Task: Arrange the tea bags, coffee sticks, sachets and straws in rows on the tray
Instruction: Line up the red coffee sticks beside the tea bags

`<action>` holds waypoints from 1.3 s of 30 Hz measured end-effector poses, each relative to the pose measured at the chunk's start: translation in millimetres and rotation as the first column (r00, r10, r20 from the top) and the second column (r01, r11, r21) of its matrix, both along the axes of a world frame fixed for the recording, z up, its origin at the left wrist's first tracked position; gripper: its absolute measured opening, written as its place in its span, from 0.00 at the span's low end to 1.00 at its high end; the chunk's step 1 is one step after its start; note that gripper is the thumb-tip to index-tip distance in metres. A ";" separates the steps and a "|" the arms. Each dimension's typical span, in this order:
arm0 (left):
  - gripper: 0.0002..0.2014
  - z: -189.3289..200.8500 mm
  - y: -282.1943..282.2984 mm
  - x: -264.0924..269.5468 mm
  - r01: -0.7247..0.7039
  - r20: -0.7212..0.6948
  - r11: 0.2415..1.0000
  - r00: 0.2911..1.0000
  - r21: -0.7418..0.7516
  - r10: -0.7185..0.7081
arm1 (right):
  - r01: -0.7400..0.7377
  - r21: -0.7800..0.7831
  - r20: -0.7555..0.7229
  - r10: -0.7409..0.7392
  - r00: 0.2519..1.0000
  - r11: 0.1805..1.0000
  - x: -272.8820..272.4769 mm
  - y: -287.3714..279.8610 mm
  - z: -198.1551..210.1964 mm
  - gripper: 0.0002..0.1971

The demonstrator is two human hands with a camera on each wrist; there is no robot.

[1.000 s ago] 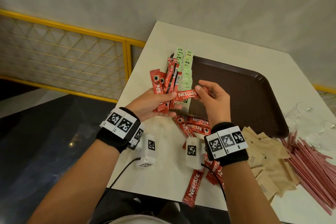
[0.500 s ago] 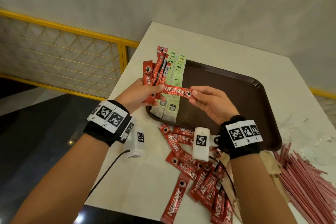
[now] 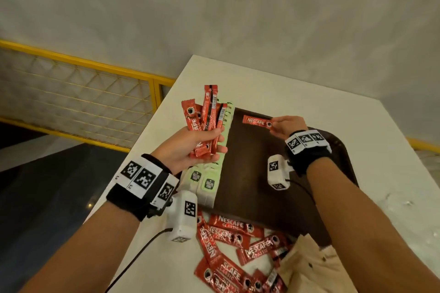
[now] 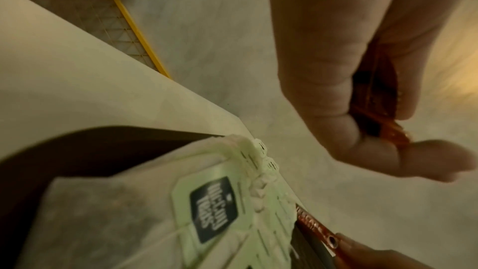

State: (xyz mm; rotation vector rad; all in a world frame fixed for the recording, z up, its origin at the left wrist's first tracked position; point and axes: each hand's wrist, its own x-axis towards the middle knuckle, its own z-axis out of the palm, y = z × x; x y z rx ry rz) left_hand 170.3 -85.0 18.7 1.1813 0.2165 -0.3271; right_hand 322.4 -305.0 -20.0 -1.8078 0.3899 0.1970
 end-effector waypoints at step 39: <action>0.10 -2.6 -6.9 21.1 0.040 0.061 0.998 0.997 0.050 -0.043 | -0.833 0.027 0.122 0.825 0.551 0.553 -44.9 51.8 70.7 0.12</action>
